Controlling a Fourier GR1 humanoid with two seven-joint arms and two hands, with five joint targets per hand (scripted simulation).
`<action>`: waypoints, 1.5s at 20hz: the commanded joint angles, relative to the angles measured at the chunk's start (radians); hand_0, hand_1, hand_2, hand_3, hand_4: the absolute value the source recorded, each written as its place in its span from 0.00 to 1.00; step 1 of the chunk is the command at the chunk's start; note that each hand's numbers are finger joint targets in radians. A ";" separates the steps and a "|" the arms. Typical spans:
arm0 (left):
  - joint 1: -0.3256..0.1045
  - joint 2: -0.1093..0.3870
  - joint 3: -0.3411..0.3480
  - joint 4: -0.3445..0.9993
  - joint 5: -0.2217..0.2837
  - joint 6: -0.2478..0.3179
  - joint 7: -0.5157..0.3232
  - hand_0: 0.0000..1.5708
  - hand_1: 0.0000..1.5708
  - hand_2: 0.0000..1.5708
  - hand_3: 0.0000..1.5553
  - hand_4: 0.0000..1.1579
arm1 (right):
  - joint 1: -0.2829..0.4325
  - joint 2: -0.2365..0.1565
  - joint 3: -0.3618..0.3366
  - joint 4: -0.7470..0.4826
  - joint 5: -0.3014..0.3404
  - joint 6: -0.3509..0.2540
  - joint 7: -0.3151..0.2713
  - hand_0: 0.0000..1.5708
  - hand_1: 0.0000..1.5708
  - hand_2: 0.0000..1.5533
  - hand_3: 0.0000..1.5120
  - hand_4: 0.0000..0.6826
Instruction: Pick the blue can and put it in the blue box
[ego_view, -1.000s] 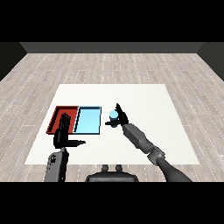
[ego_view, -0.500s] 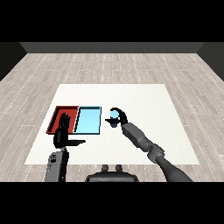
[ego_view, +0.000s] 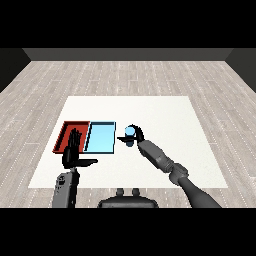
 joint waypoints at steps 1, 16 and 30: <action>-0.018 -0.006 -0.009 0.002 -0.015 0.016 0.012 0.00 0.00 0.00 0.00 0.00 | 0.012 0.008 -0.003 0.000 0.000 0.013 -0.043 0.94 0.94 0.96 0.95 0.80; -0.105 -0.047 -0.224 -0.023 -0.126 0.079 0.151 0.00 0.00 0.00 0.00 0.00 | 0.127 -0.265 -0.074 -0.495 0.190 -0.043 -0.018 0.96 0.96 0.95 0.93 0.86; -0.217 -0.047 -0.400 0.075 -0.067 0.274 0.216 0.00 0.00 0.00 0.00 0.00 | 0.317 -0.382 -0.141 -0.967 0.434 -0.110 0.184 0.96 0.96 0.95 0.92 0.89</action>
